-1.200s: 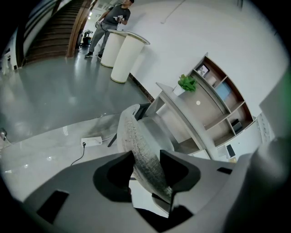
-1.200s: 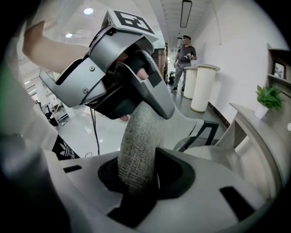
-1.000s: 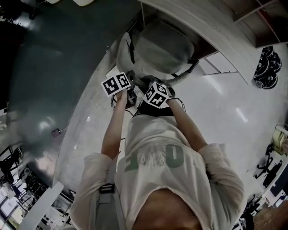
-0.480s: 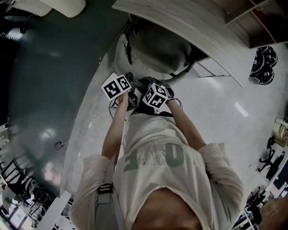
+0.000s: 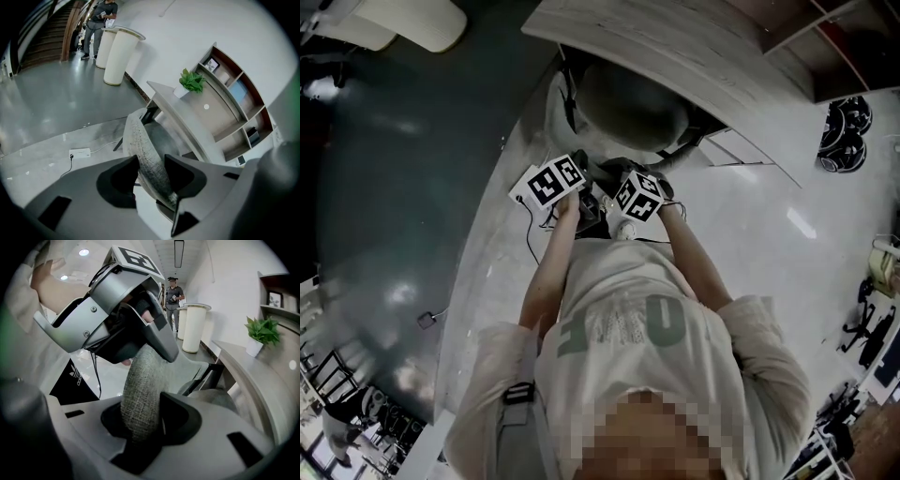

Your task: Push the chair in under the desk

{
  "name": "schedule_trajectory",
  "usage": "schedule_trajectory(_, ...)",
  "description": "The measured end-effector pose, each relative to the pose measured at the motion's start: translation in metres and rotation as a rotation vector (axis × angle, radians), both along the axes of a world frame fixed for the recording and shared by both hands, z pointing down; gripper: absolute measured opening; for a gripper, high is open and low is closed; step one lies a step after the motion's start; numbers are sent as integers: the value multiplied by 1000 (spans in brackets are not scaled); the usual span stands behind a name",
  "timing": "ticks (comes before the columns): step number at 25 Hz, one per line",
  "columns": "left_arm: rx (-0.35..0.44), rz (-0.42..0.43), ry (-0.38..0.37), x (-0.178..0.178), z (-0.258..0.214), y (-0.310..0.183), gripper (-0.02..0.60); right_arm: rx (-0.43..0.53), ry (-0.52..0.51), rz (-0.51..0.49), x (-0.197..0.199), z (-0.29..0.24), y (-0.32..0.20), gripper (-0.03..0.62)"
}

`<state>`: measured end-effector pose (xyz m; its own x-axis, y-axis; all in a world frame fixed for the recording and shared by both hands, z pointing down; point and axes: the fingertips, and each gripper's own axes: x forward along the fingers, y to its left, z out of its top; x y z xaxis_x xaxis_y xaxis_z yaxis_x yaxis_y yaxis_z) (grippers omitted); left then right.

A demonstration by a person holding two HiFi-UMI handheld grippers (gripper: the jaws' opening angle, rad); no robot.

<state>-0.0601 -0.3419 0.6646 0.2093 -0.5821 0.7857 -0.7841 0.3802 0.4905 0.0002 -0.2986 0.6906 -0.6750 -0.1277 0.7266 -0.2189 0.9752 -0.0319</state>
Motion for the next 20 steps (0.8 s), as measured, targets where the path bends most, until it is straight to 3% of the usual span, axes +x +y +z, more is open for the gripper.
schedule_trajectory(20,-8,85,53,45,-3,-35,209,23,38,-35,45,-1,-39,117)
